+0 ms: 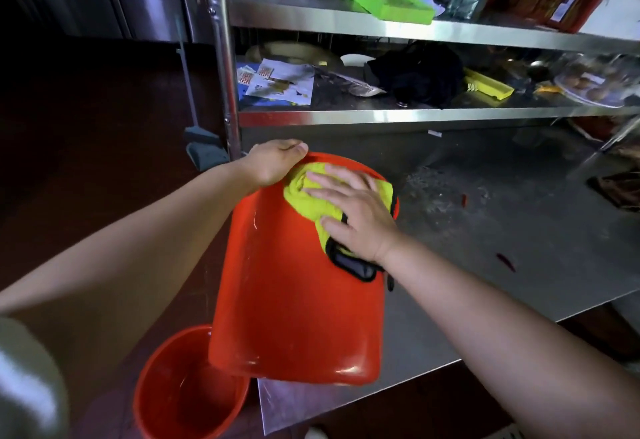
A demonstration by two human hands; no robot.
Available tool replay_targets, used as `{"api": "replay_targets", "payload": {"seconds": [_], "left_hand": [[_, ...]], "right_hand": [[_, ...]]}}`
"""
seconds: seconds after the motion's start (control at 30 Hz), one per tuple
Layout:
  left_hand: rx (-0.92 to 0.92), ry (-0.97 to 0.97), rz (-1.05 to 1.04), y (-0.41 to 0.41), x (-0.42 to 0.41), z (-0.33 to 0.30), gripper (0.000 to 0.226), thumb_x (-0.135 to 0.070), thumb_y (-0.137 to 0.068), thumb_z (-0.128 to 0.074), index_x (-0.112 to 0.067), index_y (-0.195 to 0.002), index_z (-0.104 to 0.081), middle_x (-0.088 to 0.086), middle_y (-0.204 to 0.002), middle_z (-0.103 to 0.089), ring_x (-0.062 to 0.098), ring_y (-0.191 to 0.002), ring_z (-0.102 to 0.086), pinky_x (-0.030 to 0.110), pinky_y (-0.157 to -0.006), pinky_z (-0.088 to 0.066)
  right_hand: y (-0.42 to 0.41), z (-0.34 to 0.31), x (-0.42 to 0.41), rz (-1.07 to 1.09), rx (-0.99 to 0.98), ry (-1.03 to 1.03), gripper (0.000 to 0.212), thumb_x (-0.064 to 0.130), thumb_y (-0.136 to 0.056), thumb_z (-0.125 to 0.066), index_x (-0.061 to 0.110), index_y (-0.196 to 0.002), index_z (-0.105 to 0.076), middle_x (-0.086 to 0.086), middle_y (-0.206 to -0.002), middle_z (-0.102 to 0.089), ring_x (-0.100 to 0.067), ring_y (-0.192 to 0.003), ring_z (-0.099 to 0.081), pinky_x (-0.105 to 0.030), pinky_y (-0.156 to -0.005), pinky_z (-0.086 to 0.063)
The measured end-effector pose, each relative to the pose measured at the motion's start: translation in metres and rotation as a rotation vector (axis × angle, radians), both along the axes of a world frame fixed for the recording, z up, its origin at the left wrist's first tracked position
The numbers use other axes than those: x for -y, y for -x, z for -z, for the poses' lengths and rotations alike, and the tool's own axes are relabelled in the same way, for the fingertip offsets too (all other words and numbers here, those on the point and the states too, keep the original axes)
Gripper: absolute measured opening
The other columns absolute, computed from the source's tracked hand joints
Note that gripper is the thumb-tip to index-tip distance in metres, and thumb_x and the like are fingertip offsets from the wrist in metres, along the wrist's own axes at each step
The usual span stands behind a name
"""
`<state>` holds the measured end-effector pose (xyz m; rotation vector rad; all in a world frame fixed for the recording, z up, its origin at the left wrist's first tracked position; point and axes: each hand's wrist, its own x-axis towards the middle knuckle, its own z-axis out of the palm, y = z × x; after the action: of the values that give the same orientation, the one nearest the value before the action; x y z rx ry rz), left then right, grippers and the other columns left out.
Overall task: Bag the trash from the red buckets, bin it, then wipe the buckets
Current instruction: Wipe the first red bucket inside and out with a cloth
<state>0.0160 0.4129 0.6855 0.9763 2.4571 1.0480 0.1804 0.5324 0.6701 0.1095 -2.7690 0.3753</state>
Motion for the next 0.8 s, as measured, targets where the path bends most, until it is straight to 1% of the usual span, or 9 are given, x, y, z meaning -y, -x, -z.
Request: {"api": "replay_targets", "payload": {"seconds": [0.13, 0.2, 0.33, 0.43, 0.5, 0.6, 0.67, 0.73, 0.8], "left_hand": [[0.184, -0.099, -0.004, 0.004, 0.010, 0.006, 0.046, -0.044, -0.097, -0.043, -0.015, -0.132, -0.053, 0.007, -0.137, -0.053, 0.021, -0.129, -0.045, 0.039, -0.113, -0.030], [0.223, -0.138, 0.019, 0.002, 0.018, 0.008, 0.046, -0.041, -0.097, -0.045, -0.010, -0.130, -0.053, 0.008, -0.134, -0.054, 0.018, -0.124, -0.049, 0.037, -0.111, -0.033], [0.172, -0.152, -0.022, 0.002, 0.029, 0.011, 0.043, -0.041, -0.097, -0.044, -0.015, -0.131, -0.052, 0.004, -0.133, -0.053, 0.015, -0.124, -0.047, 0.028, -0.107, -0.033], [0.147, -0.170, -0.016, 0.002, 0.036, 0.010, 0.032, -0.034, -0.099, -0.041, -0.021, -0.125, -0.056, -0.001, -0.122, -0.056, 0.010, -0.110, -0.052, 0.018, -0.088, -0.038], [0.133, -0.173, -0.003, -0.001, 0.036, 0.003, 0.027, -0.027, -0.101, -0.039, -0.026, -0.120, -0.059, -0.001, -0.118, -0.058, 0.009, -0.100, -0.054, 0.017, -0.080, -0.040], [0.164, -0.190, -0.016, -0.005, 0.032, -0.006, 0.028, -0.019, -0.099, -0.040, -0.027, -0.115, -0.062, 0.000, -0.116, -0.061, 0.012, -0.101, -0.055, 0.016, -0.076, -0.041], [0.253, -0.194, -0.038, -0.006, 0.032, -0.008, 0.024, -0.031, -0.097, -0.047, -0.028, -0.115, -0.062, -0.002, -0.118, -0.061, 0.013, -0.109, -0.056, 0.016, -0.085, -0.042], [0.308, -0.157, -0.053, -0.004, 0.034, -0.007, 0.041, -0.048, -0.091, -0.052, -0.026, -0.125, -0.058, -0.001, -0.129, -0.057, 0.017, -0.119, -0.052, 0.028, -0.102, -0.037], [0.317, -0.143, -0.084, 0.001, 0.040, -0.004, 0.050, -0.054, -0.088, -0.054, -0.025, -0.129, -0.055, 0.000, -0.135, -0.053, 0.018, -0.123, -0.049, 0.037, -0.109, -0.034]], "right_hand": [[0.016, -0.001, 0.000, 0.060, 0.022, 0.017, 0.046, 0.035, -0.083, -0.046, 0.034, -0.129, -0.056, 0.020, -0.146, -0.038, -0.008, -0.138, -0.025, -0.039, -0.109, -0.016], [0.009, 0.004, 0.011, 0.070, 0.018, 0.018, 0.047, 0.039, -0.084, -0.046, 0.037, -0.130, -0.053, 0.020, -0.147, -0.036, -0.008, -0.140, -0.021, -0.040, -0.112, -0.012], [-0.029, 0.016, 0.039, -0.032, -0.009, -0.002, 0.047, 0.040, -0.081, -0.053, 0.034, -0.127, -0.057, 0.014, -0.147, -0.040, -0.013, -0.142, -0.022, -0.045, -0.115, -0.010], [-0.063, 0.025, 0.061, -0.132, 0.008, -0.020, 0.048, 0.042, -0.078, -0.054, 0.033, -0.126, -0.059, 0.012, -0.145, -0.042, -0.016, -0.142, -0.024, -0.049, -0.115, -0.011], [-0.084, 0.032, 0.074, -0.209, 0.038, -0.037, 0.049, 0.044, -0.077, -0.052, 0.033, -0.124, -0.060, 0.012, -0.146, -0.043, -0.017, -0.143, -0.023, -0.053, -0.114, -0.011], [-0.105, 0.042, 0.088, -0.332, 0.055, -0.106, 0.049, 0.044, -0.074, -0.053, 0.031, -0.120, -0.062, 0.011, -0.145, -0.043, -0.018, -0.143, -0.022, -0.056, -0.111, -0.014], [-0.107, 0.041, 0.091, -0.390, 0.050, -0.125, 0.049, 0.041, -0.073, -0.053, 0.029, -0.120, -0.063, 0.009, -0.143, -0.046, -0.019, -0.142, -0.025, -0.055, -0.111, -0.014], [-0.099, 0.038, 0.088, -0.422, 0.047, -0.127, 0.049, 0.041, -0.075, -0.051, 0.029, -0.121, -0.063, 0.009, -0.141, -0.048, -0.019, -0.141, -0.028, -0.053, -0.111, -0.015], [-0.086, 0.036, 0.084, -0.437, 0.037, -0.115, 0.048, 0.042, -0.076, -0.051, 0.028, -0.120, -0.063, 0.008, -0.139, -0.051, -0.019, -0.139, -0.031, -0.050, -0.112, -0.016]]}}
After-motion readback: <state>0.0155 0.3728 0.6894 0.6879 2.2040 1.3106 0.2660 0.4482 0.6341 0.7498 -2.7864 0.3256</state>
